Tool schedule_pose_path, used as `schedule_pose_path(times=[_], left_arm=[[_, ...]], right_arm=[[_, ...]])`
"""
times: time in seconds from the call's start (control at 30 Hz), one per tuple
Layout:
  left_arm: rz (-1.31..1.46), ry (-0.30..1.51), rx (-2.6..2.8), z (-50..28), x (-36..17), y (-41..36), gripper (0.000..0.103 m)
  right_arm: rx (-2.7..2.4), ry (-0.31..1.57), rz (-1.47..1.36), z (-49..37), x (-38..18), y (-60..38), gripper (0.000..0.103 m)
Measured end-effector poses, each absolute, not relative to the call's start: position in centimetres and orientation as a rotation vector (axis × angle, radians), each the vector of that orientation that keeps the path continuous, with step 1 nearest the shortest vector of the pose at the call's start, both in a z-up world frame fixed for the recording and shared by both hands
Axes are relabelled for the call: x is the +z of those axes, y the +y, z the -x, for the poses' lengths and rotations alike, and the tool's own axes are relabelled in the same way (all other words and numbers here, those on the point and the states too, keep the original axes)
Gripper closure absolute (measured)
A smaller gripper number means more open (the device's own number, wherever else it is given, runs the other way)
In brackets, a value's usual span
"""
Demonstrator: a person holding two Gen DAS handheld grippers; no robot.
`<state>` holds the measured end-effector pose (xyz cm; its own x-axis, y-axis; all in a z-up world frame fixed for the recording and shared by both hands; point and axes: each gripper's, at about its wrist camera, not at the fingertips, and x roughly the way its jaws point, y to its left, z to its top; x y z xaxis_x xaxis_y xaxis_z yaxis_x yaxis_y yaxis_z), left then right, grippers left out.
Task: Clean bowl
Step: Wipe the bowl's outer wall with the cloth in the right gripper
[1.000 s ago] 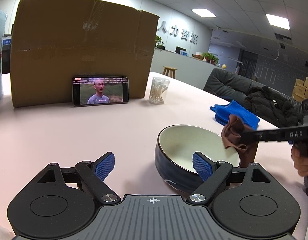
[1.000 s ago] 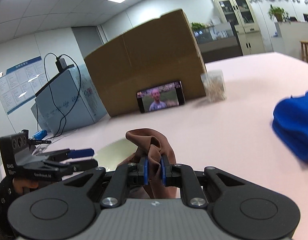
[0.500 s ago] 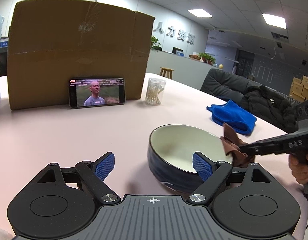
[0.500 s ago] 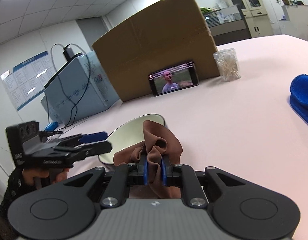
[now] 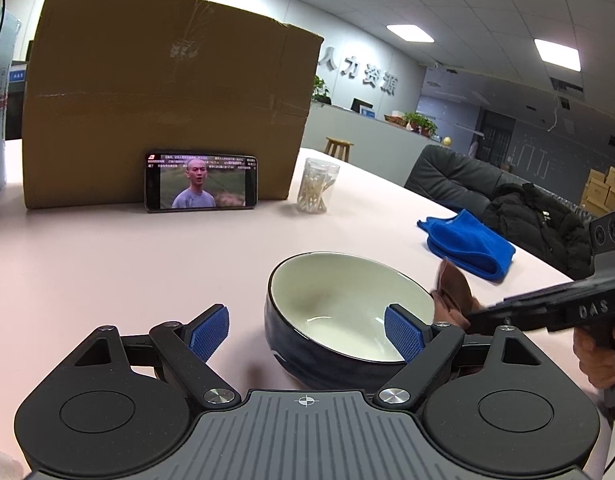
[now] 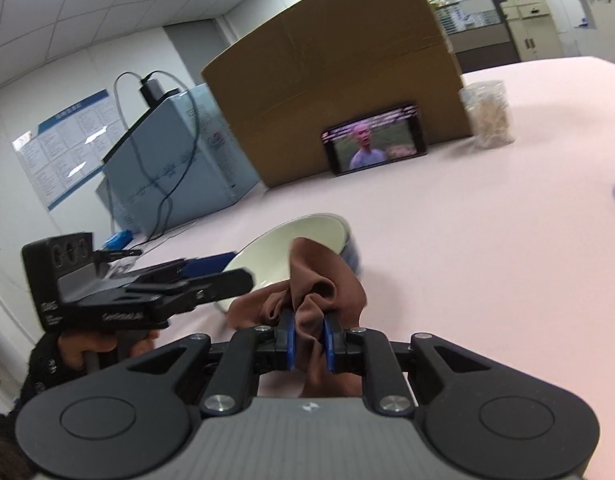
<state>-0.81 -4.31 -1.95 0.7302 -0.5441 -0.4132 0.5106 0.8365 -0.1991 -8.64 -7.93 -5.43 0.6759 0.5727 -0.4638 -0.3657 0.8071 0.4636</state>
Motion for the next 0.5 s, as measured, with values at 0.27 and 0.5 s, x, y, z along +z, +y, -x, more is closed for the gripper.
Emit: schedule_pose_path(times=[0.27,0.5], left_arm=[[0.063,0.498,-0.574,0.7,-2.1,-4.6,0.016],[0.065,0.498,-0.578,0.8,-2.1,-4.5,0.016]], right_arm=[[0.506,0.615,-0.348,5.6,-4.9,-8.5,0.086],[0.544,0.656,-0.364,6.9,-5.7,-8.5,0.086]])
